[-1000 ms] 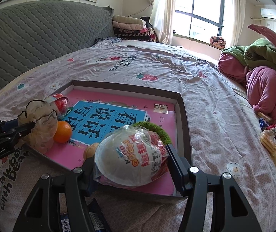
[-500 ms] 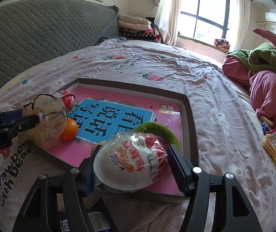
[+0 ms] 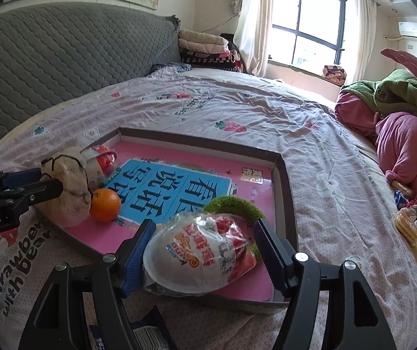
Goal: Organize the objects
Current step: 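Open the left tool releasing the mesh bag while the right tool releases the egg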
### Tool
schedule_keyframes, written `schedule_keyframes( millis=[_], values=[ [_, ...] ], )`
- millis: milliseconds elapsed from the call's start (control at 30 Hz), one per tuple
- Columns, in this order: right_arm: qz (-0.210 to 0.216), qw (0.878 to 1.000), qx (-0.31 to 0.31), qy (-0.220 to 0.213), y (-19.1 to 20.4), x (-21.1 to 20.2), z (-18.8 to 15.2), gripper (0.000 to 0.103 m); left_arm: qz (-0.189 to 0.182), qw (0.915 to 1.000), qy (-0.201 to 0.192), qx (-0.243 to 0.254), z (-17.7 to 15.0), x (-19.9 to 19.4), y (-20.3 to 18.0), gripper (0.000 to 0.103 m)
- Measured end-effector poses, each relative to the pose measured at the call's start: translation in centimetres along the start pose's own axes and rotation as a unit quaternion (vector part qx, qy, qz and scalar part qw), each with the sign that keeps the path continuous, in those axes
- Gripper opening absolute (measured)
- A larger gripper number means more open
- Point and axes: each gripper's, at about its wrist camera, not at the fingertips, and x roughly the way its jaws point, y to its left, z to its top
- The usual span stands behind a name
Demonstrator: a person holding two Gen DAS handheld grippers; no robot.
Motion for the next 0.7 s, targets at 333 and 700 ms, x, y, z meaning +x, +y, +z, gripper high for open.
schedule_keyframes(
  millis=[333, 700],
  values=[
    [0.000, 1.000, 0.008, -0.029, -0.6, -1.2, 0.8, 0.070, 0.000, 0.9997, -0.020, -0.014, 0.5, -1.1, 0.7, 0.061],
    [-0.005, 0.997, 0.026, -0.066, -1.6, -2.8, 1.3, 0.070, 0.005, 0.9993, -0.037, -0.007, 0.7, -2.1, 0.5, 0.061]
  ],
)
